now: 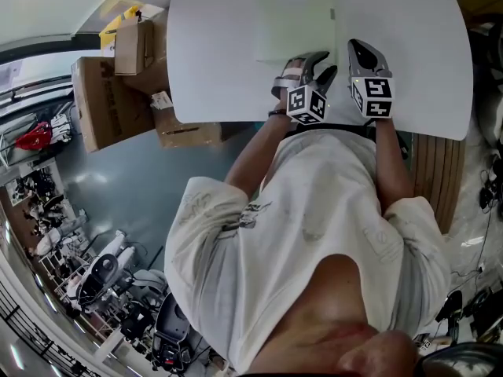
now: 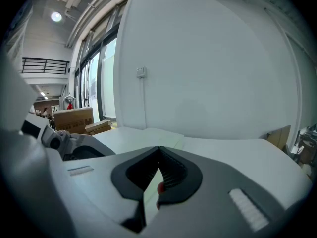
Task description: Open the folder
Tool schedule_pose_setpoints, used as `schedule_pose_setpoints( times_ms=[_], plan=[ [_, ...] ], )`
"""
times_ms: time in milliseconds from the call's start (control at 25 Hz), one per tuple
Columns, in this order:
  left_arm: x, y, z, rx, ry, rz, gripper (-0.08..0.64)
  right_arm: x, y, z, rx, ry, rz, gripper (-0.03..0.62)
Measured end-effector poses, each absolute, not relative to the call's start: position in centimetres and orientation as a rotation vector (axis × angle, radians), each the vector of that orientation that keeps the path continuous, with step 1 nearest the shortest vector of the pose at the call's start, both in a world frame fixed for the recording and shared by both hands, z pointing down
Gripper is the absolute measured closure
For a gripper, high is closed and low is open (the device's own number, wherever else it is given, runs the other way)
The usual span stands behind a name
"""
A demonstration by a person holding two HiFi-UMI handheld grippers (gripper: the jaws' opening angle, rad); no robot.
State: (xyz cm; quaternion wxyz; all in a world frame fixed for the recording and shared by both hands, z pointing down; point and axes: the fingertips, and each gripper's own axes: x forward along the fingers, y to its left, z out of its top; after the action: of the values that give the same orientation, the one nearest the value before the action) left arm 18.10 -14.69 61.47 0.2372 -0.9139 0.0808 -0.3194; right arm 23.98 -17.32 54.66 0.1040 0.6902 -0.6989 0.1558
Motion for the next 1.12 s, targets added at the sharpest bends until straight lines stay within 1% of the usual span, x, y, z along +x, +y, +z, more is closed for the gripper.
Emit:
schedule_pose_setpoints(
  times_ms=[560, 1120],
  plan=[
    [18.6, -14.7, 64.5, -2.392, 0.136, -0.985, 0.382, 20.7, -17.3, 61.3, 1.783, -2.154, 0.696, 0.591],
    [18.5, -15.8, 65.0, -2.377, 0.105, -1.003, 0.382, 19.1, -17.2, 63.9, 1.691, -2.176, 0.819, 0.591]
  ],
)
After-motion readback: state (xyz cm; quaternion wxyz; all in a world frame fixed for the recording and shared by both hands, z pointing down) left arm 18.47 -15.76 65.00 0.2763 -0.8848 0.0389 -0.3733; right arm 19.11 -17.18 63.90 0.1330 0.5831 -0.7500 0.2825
